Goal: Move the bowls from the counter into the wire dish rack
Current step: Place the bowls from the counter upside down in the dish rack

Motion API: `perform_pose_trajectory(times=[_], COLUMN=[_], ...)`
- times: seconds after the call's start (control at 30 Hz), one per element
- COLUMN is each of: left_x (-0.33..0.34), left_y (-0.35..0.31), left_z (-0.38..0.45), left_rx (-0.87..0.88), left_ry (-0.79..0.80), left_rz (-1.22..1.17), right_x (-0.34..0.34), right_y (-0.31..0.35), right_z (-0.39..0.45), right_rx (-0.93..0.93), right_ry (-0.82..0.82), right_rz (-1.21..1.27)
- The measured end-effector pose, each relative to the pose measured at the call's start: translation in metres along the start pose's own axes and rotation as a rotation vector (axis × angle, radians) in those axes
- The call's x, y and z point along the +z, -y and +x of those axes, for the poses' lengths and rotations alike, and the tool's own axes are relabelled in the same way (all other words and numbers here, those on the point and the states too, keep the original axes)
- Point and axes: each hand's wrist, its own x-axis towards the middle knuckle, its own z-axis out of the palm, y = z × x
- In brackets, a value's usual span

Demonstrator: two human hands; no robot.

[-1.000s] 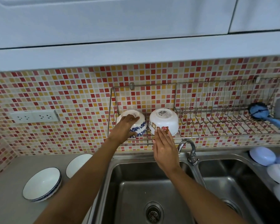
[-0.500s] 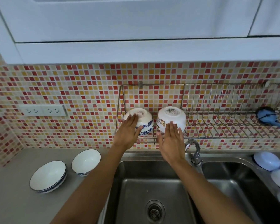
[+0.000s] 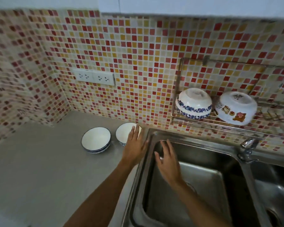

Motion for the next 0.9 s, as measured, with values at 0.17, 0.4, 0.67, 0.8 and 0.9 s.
perform_pose_trajectory(times=[0.17,0.4,0.67,0.8,0.9], left_x=[-0.016,-0.025,-0.002,0.008,0.008], left_y=[0.076,0.12,0.133,0.135,0.13], left_z=[0.016,0.066,0.096,0.089,0.085], left_rx=[-0.187,-0.302,-0.328,-0.351,-0.372], left_ry=[0.029,0.106,0.333,0.453,0.443], left_rz=[-0.045,-0.103,-0.025,0.01,-0.033], right_x=[0.042,0.085,0.139,0.159,0.164], right_y=[0.05,0.07,0.065,0.047,0.04], right_z=[0.038,0.108,0.135,0.136,0.135], right_rx=[0.078,0.374,0.713,0.814,0.818], right_ry=[0.159,0.234,0.271,0.294,0.27], right_rz=[0.024,0.106,0.162,0.26,0.292])
